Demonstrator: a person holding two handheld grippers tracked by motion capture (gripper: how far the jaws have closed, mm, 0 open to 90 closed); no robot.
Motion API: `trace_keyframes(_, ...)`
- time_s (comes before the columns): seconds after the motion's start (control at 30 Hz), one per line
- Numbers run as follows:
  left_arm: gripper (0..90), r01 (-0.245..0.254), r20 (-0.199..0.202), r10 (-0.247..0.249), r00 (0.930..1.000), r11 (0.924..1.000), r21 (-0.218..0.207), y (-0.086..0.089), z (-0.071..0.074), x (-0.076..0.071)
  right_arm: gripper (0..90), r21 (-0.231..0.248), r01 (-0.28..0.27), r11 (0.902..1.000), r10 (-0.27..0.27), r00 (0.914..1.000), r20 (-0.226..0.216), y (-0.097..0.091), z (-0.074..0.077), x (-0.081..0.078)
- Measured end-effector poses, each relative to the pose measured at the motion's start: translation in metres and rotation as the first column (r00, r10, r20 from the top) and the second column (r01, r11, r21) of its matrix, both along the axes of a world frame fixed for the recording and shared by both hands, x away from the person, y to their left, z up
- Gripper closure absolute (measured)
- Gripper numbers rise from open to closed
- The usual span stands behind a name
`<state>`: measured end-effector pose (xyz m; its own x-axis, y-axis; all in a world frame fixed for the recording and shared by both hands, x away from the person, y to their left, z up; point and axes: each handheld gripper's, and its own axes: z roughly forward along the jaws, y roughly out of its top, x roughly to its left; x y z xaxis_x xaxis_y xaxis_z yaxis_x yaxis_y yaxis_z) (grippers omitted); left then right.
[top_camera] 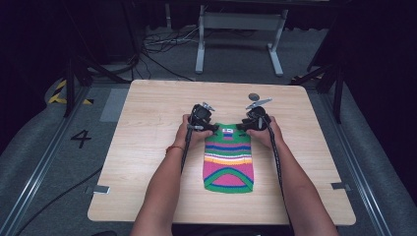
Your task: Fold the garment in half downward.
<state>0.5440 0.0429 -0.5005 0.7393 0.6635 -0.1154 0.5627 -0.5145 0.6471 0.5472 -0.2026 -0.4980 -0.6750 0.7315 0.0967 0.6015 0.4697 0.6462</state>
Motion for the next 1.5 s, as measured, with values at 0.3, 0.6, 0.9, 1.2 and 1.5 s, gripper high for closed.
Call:
trace_keyframes(0.3,79.9,0.077,0.017,-0.077,0.9969,0.9968,0.021,-0.006,0.003,-0.004,83.6,0.004,-0.046,0.9989,0.046,0.9987,0.023,0.004,0.0,-0.009)
trace_keyframes(0.6,82.8,0.049,0.121,-0.06,0.9908,0.9945,0.092,-0.012,0.014,-0.005,85.1,0.005,-0.047,0.9989,0.046,0.9936,0.103,0.004,0.01,-0.01)
trace_keyframes(0.9,82.5,0.109,0.251,-0.137,0.9583,0.9868,0.12,-0.012,0.053,-0.02,85.3,0.043,-0.1,0.9941,0.089,0.9753,0.202,0.007,0.044,-0.022)
trace_keyframes(1.2,81.9,0.158,0.299,-0.196,0.9341,0.9766,0.146,0.001,0.068,-0.043,85.2,0.064,-0.161,0.9849,0.139,0.9566,0.256,0.004,0.065,-0.041)
trace_keyframes(1.5,82.1,0.245,0.329,-0.275,0.9034,0.9607,0.13,0.01,0.077,-0.068,84.9,0.09,-0.249,0.9643,0.214,0.9322,0.292,-0.005,0.079,-0.067)
